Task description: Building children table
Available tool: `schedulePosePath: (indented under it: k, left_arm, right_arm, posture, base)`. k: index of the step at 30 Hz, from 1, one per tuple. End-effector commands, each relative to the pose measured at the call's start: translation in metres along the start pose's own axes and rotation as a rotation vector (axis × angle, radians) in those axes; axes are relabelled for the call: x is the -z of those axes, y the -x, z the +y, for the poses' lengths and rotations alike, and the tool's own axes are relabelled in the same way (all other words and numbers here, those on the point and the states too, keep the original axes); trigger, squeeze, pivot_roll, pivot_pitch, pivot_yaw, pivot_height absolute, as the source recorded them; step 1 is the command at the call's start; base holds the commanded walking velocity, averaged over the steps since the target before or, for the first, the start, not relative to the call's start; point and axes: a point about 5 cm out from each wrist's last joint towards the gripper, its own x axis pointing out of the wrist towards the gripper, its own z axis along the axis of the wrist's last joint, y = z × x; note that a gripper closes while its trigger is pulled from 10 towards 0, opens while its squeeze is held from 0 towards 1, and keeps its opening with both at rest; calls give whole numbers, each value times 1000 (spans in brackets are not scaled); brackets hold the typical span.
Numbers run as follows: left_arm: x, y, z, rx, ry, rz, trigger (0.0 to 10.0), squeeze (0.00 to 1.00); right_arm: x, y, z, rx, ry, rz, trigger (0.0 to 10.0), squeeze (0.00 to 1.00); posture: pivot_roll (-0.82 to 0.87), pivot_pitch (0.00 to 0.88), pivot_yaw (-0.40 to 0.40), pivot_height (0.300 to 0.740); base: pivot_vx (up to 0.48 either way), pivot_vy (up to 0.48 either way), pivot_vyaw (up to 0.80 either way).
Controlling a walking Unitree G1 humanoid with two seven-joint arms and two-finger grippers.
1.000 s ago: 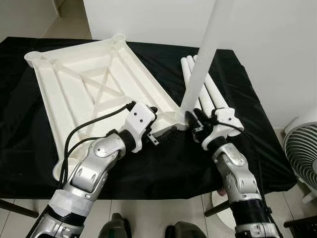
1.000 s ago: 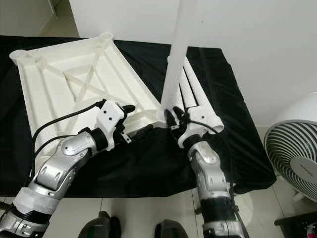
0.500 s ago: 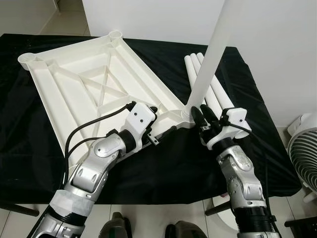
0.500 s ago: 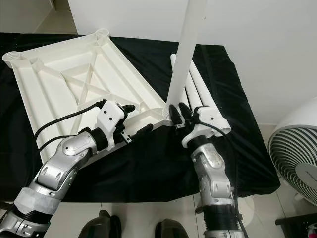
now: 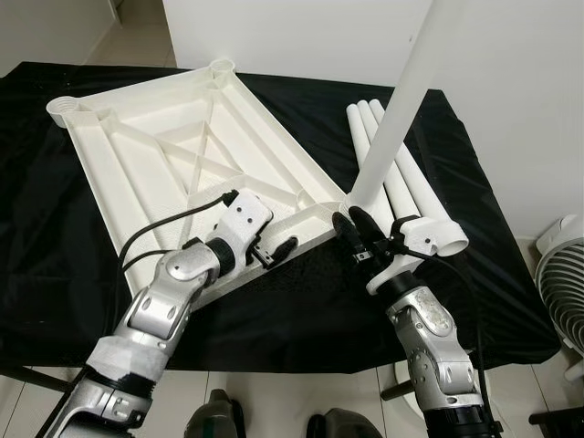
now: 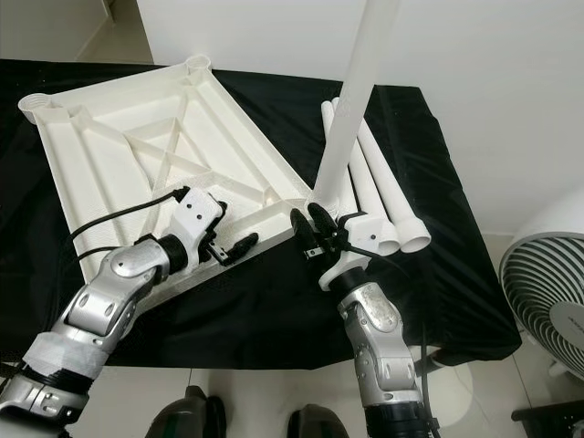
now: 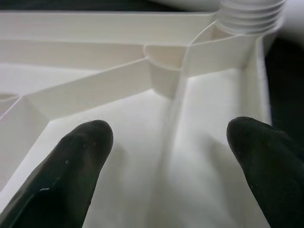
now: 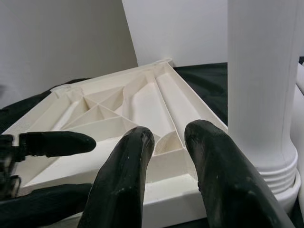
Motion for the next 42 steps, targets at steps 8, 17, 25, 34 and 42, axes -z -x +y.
schedulePosePath:
  k: [8, 17, 25, 34, 42]
  left_arm:
    - [11, -2, 29, -316, 54, 107, 10000, 0]
    - [25, -9, 23, -268, 32, 250, 4353, 0]
    - [33, -9, 16, -224, 33, 302, 4471, 0]
    - [50, -6, 22, -260, -6, 426, 0, 0]
    - [53, -2, 31, -307, 15, 440, 0, 0]
  right_arm:
    - [-1, -2, 1, 2, 16, 7, 10000, 0]
    - [-2, -8, 1, 3, 27, 5, 10000, 0]
    - [-2, -9, 0, 7, 30, 7, 10000, 0]
    - [-1, -12, 0, 15, 35, 8, 10000, 0]
    - [-1, -13, 0, 24, 35, 4, 10000, 0]
  posture:
    - [-54, 52, 6, 740]
    - [-60, 47, 4, 740]
    - [-60, 46, 3, 740]
    - [-56, 47, 8, 740]
    - [-56, 46, 13, 740]
  base:
    - [0, 0, 0]
    - [0, 0, 0]
    - [0, 0, 0]
    - [0, 0, 0]
    - [0, 0, 0]
